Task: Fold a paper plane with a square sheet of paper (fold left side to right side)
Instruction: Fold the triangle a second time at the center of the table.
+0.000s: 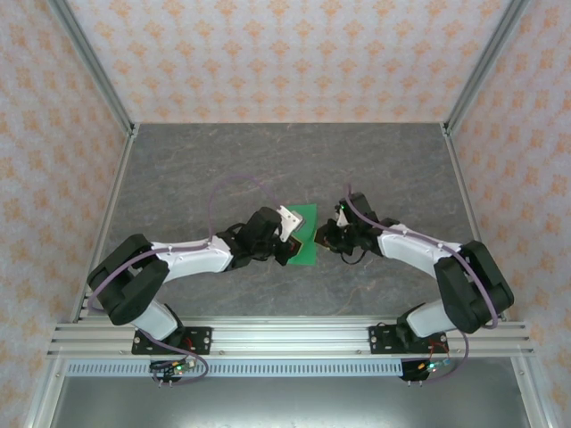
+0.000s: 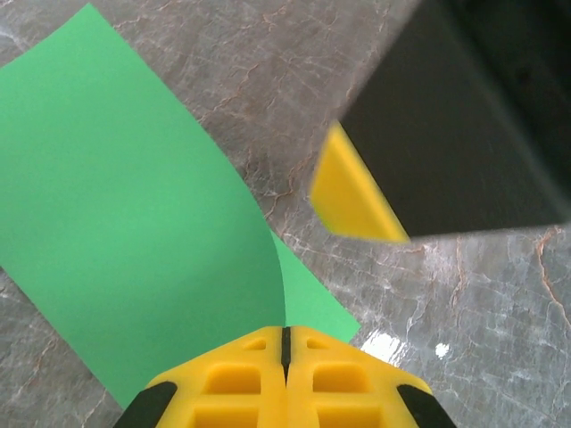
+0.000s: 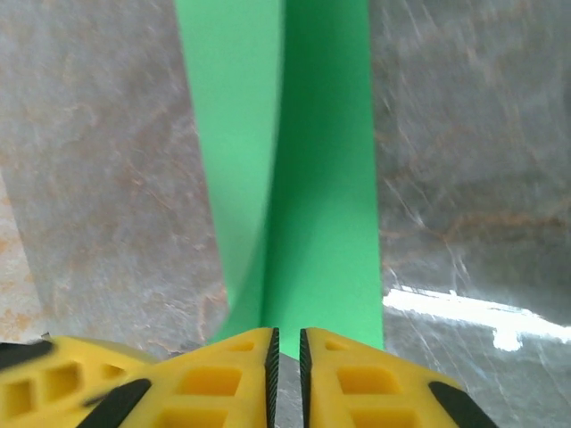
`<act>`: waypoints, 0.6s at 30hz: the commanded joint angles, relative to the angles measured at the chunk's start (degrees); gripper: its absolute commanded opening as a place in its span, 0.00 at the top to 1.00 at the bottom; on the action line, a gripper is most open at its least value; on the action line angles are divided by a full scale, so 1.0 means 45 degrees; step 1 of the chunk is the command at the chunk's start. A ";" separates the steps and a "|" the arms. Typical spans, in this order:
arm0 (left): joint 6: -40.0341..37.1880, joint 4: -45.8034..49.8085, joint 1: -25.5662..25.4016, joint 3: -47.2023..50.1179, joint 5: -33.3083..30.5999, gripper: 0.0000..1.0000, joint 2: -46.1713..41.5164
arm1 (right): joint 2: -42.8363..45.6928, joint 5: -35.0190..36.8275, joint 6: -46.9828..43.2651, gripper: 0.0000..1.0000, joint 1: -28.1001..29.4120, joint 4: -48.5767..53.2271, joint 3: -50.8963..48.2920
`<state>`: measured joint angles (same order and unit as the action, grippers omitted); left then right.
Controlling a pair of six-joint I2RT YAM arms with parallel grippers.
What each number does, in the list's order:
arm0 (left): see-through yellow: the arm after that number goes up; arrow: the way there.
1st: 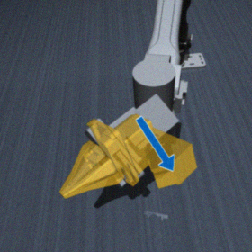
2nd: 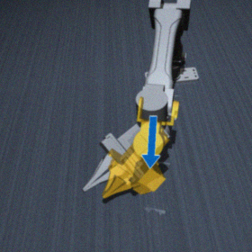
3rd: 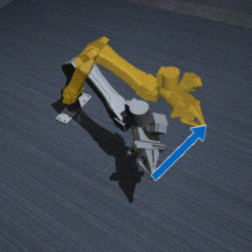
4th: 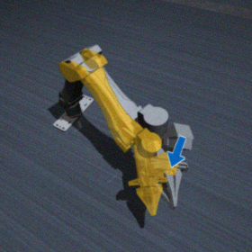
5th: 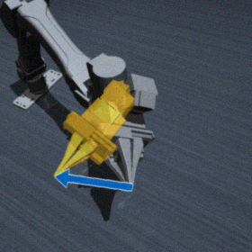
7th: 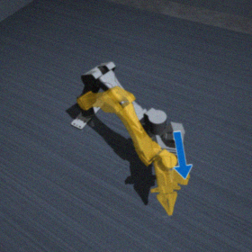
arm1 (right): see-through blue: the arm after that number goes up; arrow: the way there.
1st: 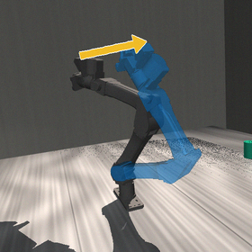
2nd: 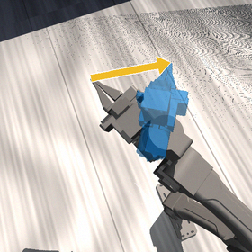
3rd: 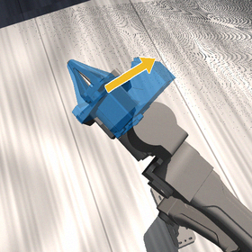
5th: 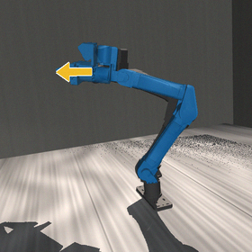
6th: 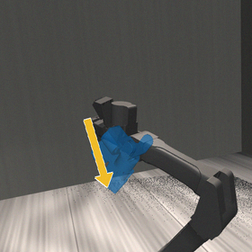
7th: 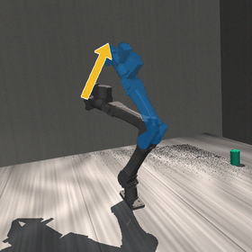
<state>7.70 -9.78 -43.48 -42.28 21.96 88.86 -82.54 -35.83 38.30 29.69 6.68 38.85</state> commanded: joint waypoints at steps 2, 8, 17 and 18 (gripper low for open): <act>0.0207 0.0846 0.0161 -0.0407 0.0332 1.00 0.0217 | -0.0838 -0.0221 0.0743 0.87 0.0659 -0.1378 -0.0228; 0.0047 0.1470 0.0171 -0.0818 -0.0253 1.00 0.0590 | -0.1738 0.0081 0.0680 0.89 0.1026 -0.0986 0.0135; -0.0086 0.1608 0.0422 -0.1099 -0.0943 1.00 0.0877 | -0.1986 0.0481 0.0221 0.89 0.1136 0.0138 0.0256; -0.0097 0.1624 0.0460 -0.1135 -0.1048 1.00 0.0905 | -0.1996 0.0534 0.0191 0.89 0.1151 0.0208 0.0272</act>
<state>7.86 -4.14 -42.26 -45.63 19.90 92.09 -90.65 -35.53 40.36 34.37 4.67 38.63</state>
